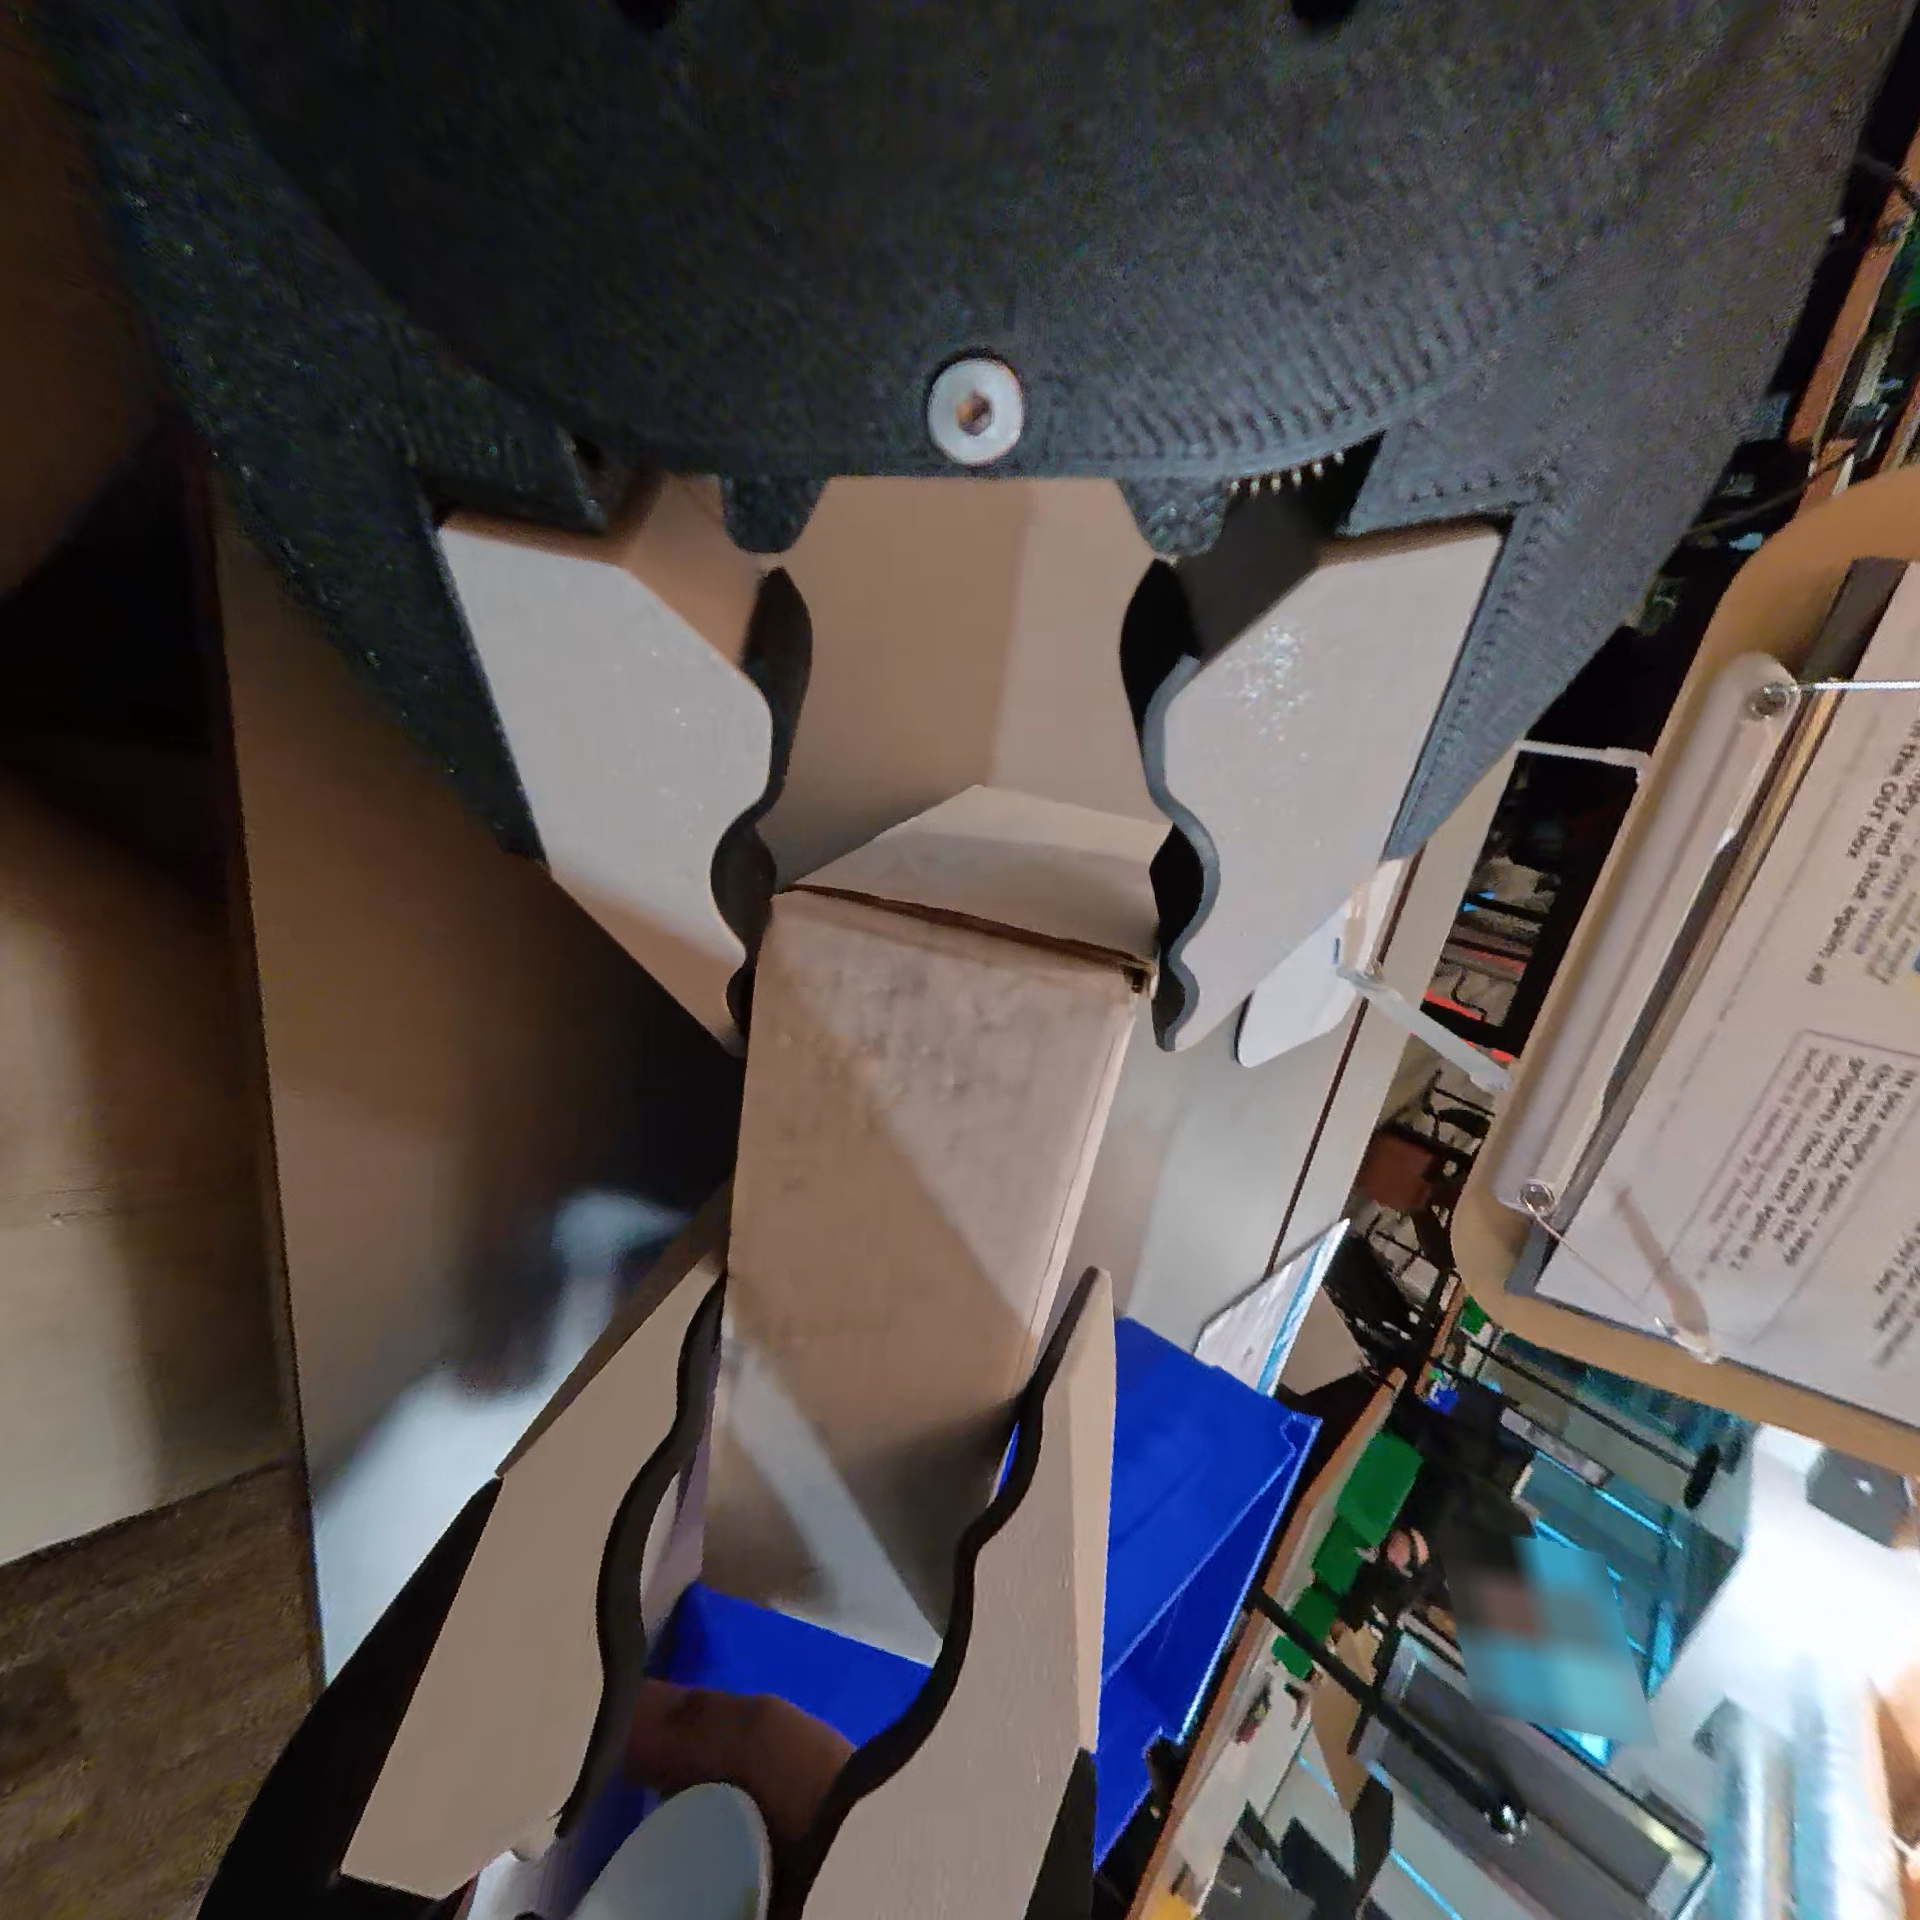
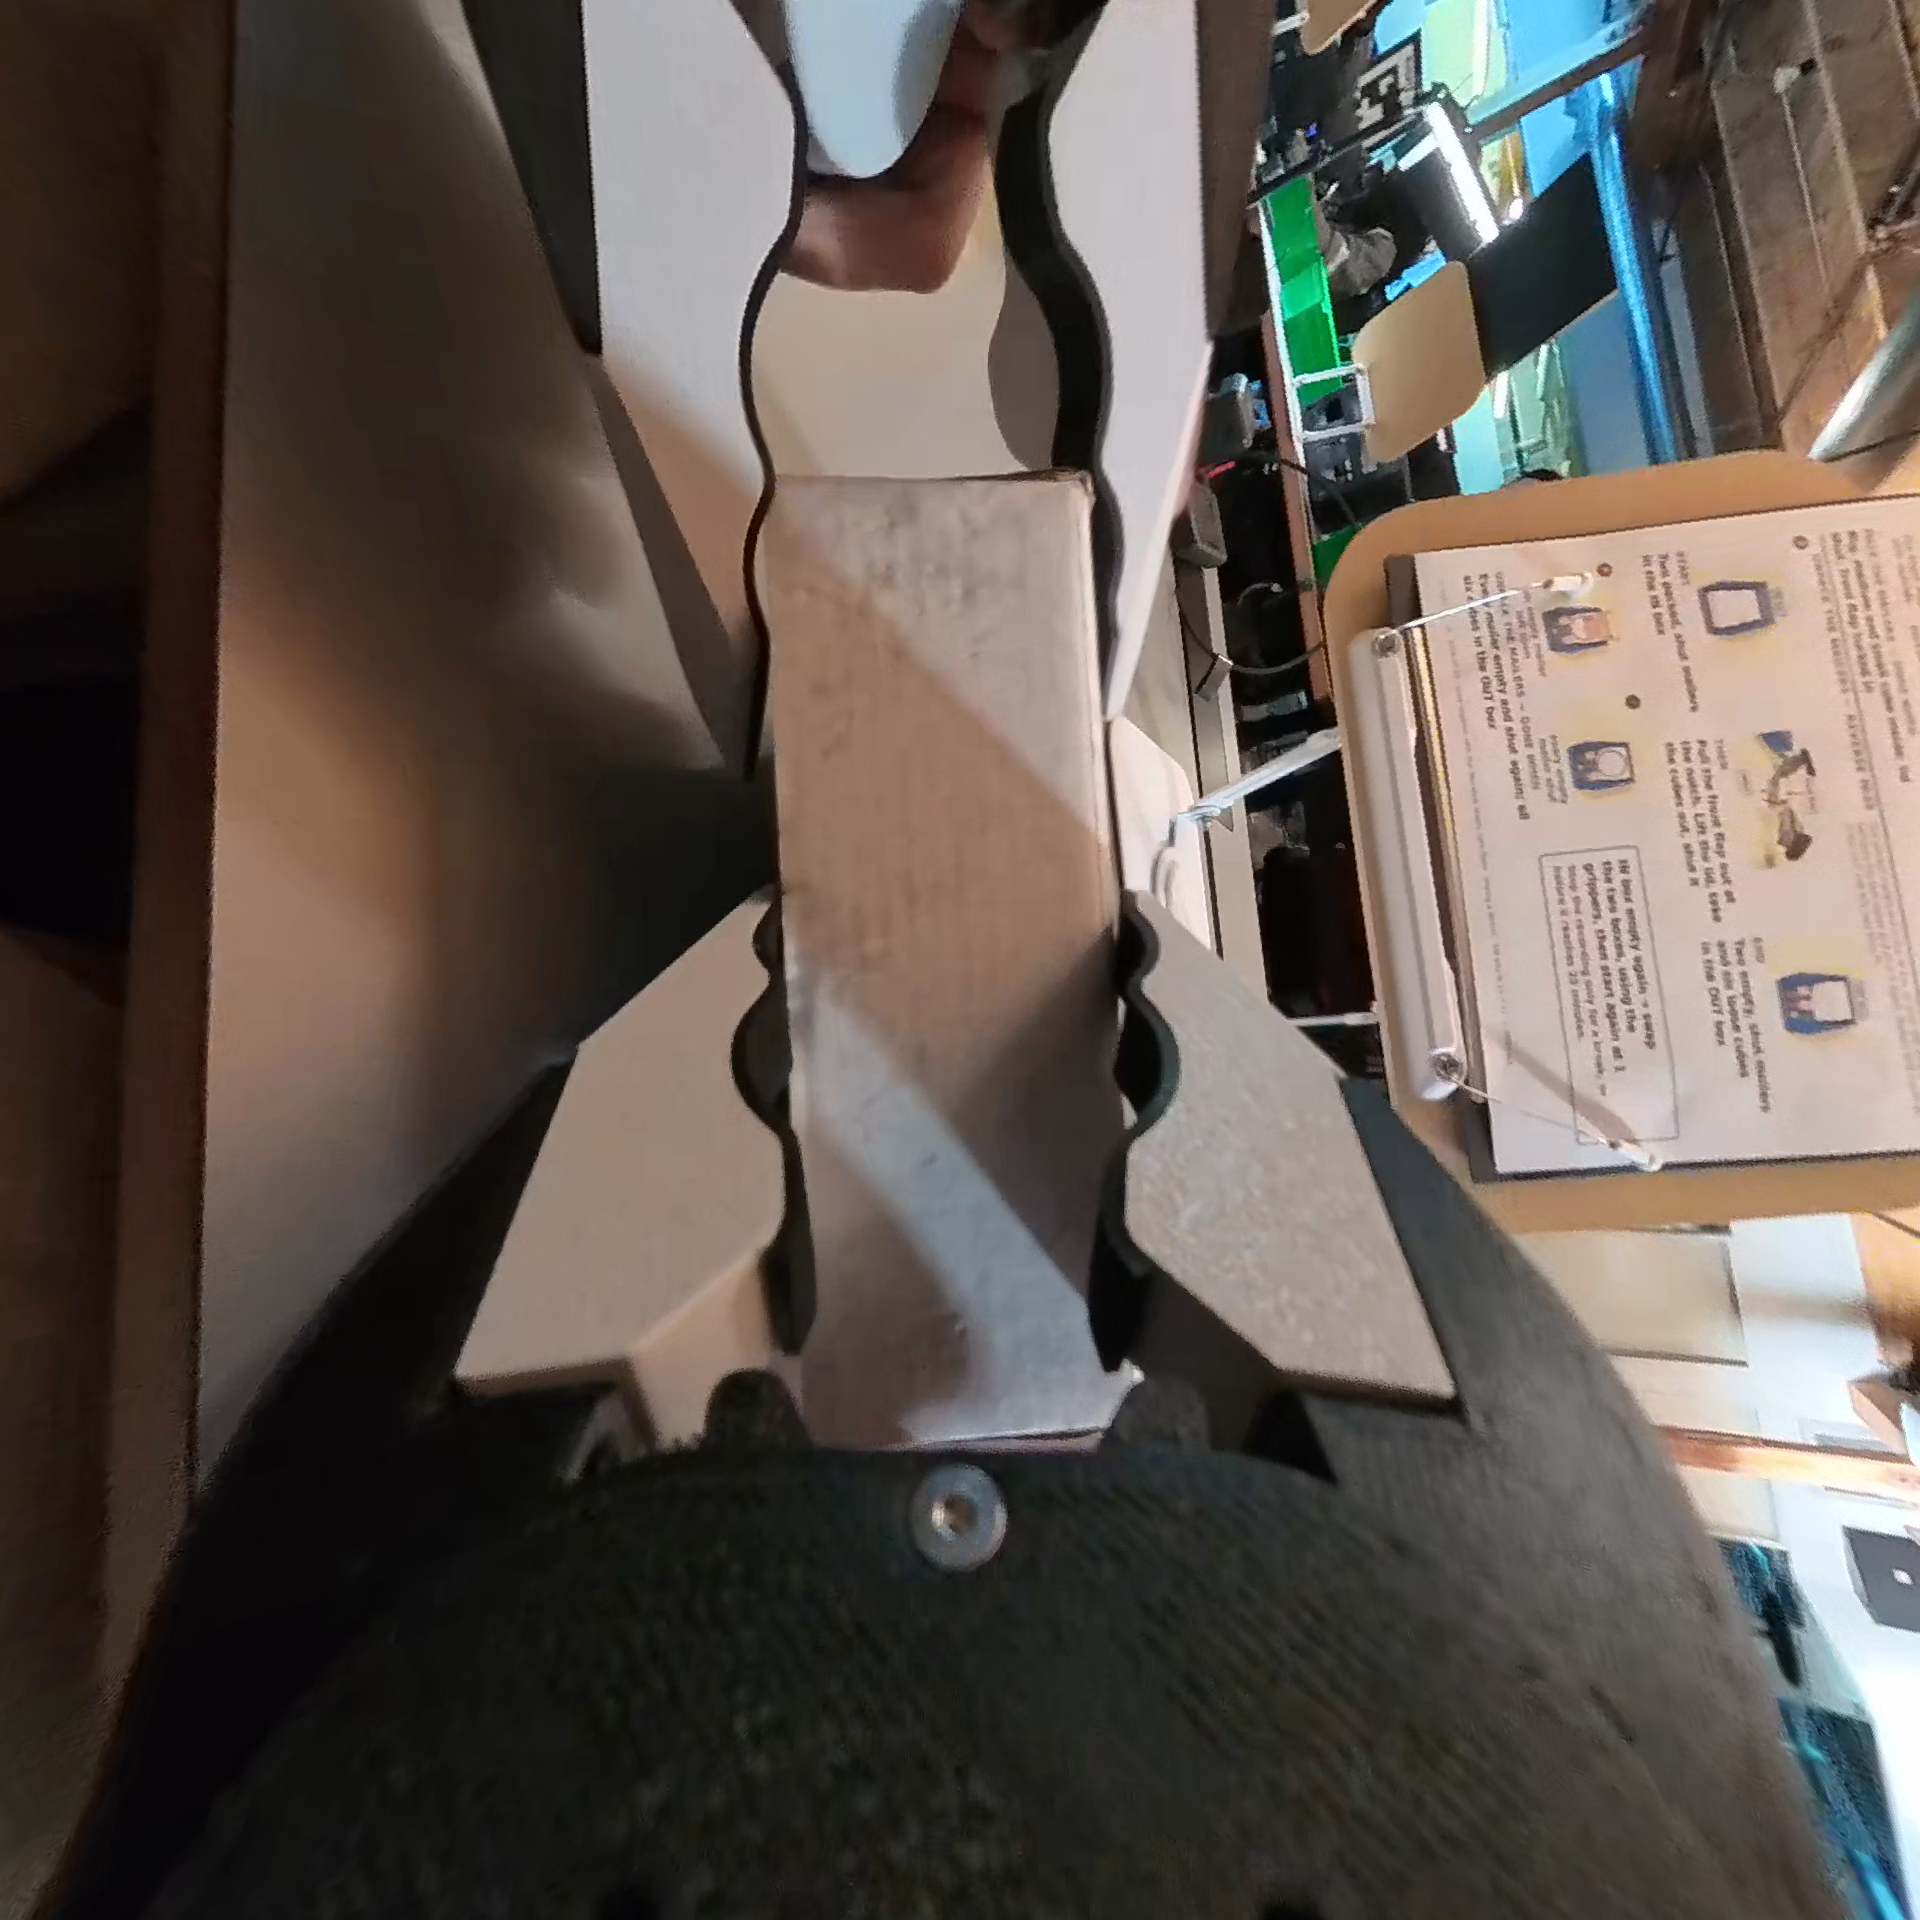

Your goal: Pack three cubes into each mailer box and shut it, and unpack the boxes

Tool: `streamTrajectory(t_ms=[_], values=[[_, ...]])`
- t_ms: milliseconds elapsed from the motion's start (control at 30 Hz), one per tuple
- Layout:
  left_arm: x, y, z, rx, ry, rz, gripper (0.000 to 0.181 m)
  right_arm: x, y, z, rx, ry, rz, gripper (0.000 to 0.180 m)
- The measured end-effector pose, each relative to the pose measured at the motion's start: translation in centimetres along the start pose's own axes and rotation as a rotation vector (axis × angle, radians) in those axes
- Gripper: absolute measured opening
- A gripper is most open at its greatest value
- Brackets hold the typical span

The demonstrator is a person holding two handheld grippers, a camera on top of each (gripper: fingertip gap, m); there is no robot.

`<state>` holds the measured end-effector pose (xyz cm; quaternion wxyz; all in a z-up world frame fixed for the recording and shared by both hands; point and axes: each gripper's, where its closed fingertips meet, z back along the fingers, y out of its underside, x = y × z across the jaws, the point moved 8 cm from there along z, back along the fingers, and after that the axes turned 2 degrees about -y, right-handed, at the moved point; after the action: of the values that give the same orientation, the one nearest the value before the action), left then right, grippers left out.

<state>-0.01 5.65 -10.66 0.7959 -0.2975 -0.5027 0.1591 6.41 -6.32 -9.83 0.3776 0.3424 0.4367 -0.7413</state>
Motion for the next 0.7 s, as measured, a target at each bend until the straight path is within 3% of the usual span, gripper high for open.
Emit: streamTrajectory(t_ms=[100, 433, 700], values=[[0.3, 0.0, -0.5, 0.01, 0.005, 0.005, 0.071, -0.1, 0.1, 0.6, 0.01, 0.096, 0.032, 0.063], [1.1, -0.1, -1.8, -0.002, 0.03, 0.047, 0.07, 0.4, -0.4, 2.2, 0.054, 0.174, 0.15, 0.044], [1.3, -0.4, -2.4, -0.013, 0.049, 0.048, 0.069, 0.5, -0.6, 2.8, 0.106, 0.254, 0.227, 0.051]])
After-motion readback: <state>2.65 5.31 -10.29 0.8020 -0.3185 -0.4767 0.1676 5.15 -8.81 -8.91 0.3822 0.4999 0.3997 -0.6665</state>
